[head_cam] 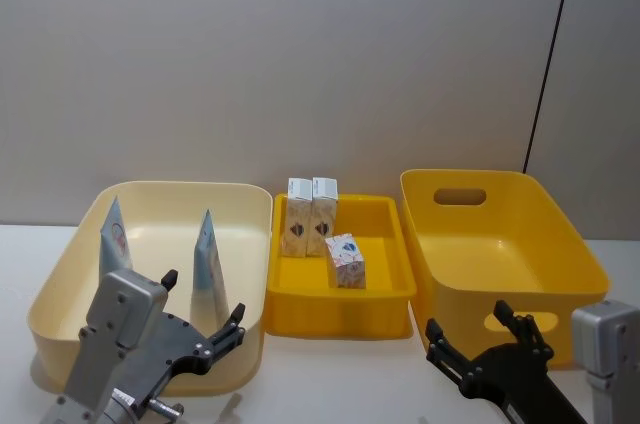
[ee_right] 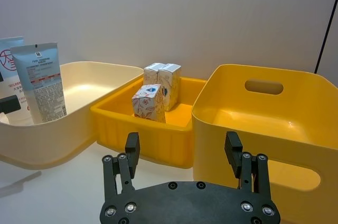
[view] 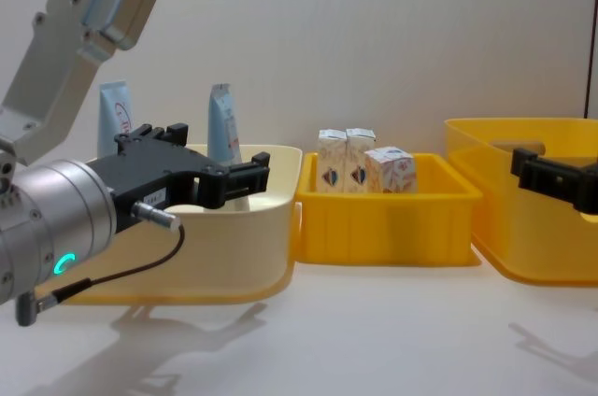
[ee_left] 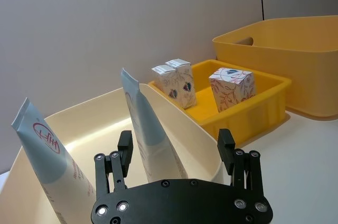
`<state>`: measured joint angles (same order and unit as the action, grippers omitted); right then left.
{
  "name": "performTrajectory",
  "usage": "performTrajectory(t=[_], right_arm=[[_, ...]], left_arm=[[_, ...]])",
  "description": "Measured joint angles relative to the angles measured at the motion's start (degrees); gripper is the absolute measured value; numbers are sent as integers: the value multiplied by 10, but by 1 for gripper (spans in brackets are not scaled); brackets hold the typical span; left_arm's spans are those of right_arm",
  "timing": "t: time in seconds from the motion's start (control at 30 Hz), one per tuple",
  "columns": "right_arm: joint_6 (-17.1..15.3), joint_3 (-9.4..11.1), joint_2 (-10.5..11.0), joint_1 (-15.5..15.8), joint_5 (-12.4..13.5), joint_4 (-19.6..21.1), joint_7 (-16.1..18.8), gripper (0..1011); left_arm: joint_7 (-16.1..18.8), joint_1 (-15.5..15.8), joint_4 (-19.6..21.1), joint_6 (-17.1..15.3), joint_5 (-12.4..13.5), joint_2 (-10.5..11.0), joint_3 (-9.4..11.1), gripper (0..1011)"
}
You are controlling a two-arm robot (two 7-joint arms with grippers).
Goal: Bimanual collaborative sorting of washing and personal care products
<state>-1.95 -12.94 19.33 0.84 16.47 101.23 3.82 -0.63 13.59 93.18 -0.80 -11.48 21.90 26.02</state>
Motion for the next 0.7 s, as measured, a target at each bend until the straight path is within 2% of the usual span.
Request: performTrajectory(t=[0.27, 0.47, 0.7], right_arm=[[0, -1, 0, 0, -1, 0, 0, 1001], [-9, -11, 4, -6, -17, 0, 3, 1001], [-61, -38, -1, -29, -40, 8, 7, 1001]], left_arm=[[0, 0, 0, 0, 0, 0, 0, 1000], [0, 0, 0, 0, 0, 0, 0, 1000], [0, 0, 0, 0, 0, 0, 0, 1000]])
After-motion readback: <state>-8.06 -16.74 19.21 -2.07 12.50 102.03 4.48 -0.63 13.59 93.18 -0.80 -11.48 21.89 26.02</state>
